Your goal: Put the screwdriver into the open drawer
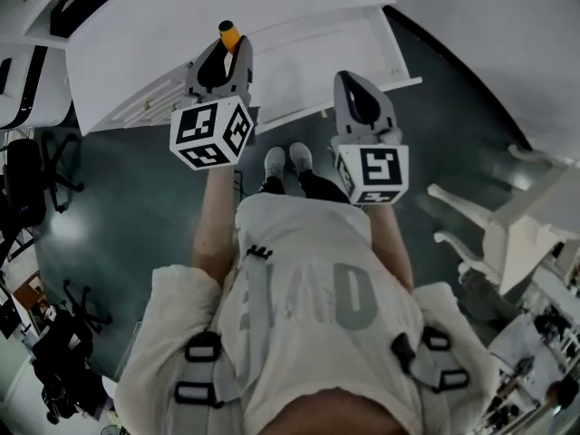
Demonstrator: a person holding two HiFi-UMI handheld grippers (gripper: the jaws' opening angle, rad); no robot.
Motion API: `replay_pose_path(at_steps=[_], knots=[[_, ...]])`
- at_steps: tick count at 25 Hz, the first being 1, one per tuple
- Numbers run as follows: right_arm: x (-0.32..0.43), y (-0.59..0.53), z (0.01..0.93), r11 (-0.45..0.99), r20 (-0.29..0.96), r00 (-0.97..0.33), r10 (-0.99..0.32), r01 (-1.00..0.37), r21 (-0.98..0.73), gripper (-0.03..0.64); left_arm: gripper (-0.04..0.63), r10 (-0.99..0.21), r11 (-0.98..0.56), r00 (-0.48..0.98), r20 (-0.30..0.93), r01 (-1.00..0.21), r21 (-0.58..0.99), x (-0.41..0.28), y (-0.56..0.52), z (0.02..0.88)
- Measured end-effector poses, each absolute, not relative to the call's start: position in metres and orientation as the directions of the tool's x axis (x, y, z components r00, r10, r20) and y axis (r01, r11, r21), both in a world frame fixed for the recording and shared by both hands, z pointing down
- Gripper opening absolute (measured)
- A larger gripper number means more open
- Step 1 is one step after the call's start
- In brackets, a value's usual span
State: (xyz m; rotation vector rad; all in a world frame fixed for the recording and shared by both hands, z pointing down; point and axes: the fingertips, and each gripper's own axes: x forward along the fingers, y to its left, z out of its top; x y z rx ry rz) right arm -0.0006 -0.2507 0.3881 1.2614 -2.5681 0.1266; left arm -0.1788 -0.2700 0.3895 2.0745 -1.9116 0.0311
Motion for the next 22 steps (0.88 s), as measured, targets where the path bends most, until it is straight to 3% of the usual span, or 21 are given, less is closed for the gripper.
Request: replay_pose_path(at_steps=[8, 13, 22], knots=[[0.028, -0.251, 0.408, 0.559, 0.335, -0.519, -0.786, -0.828, 0.03, 0.005, 0.11, -0.81, -0.073, 0.224, 0.543, -0.955, 0.286, -0.168, -0.306, 0.507], [0.038, -0.248, 0.416, 0.535, 0.358, -0.497, -0.791, -0.845, 0.01, 0.005, 0.109, -0.659, -0.096, 0.235, 0.715, -0.968, 0.23, -0.164, -0.319, 0.575], [0.069, -0.242, 0.44, 0.467, 0.418, -0.428, -0.802, -0.884, -0.008, 0.005, 0.107, -0.479, -0.079, 0.252, 0.841, -0.966, 0.245, -0.156, -0.323, 0.644]])
